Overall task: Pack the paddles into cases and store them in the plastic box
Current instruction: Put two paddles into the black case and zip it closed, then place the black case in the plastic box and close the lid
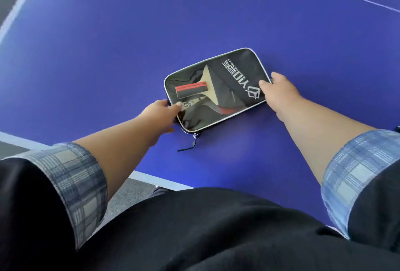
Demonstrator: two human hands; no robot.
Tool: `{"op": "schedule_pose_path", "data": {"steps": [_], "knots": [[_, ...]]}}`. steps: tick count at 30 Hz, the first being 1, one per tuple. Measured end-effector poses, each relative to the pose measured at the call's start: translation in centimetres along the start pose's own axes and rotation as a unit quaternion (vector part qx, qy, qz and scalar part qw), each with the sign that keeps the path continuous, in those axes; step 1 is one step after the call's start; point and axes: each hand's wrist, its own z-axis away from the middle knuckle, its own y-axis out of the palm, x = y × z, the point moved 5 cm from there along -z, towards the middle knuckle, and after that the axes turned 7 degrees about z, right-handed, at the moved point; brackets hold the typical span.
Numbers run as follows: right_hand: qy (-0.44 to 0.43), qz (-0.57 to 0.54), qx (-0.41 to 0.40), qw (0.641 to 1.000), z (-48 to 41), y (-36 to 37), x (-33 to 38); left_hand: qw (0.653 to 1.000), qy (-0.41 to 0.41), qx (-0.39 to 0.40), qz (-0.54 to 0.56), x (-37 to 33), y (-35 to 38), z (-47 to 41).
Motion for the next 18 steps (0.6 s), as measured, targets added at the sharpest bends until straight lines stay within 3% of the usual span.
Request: {"op": "schedule_pose_path", "data": {"steps": [3, 5, 7, 12, 18], "knots": [[-0.014, -0.071, 0.011, 0.997, 0.3, 0.5, 0.0, 0.997, 0.022, 0.001, -0.074, -0.5, 1.1, -0.3], [0.003, -0.126, 0.03, 0.992, 1.3, 0.8, -0.8, 0.999, 0.015, 0.0, -0.045, -0.5, 1.4, 0.1], [0.034, -0.159, 0.037, 0.986, 2.9, 1.2, -2.3, 1.0, 0.025, 0.003, -0.01, -1.0, 1.4, 0.7], [0.128, -0.204, -0.018, 0.97, 9.5, -0.3, -6.7, 0.986, 0.112, 0.049, -0.11, -5.6, 1.5, 2.2], [0.286, -0.334, -0.153, 0.885, 18.1, -4.0, -10.8, 0.939, 0.201, 0.185, -0.212, -11.6, 6.8, 6.0]]}}
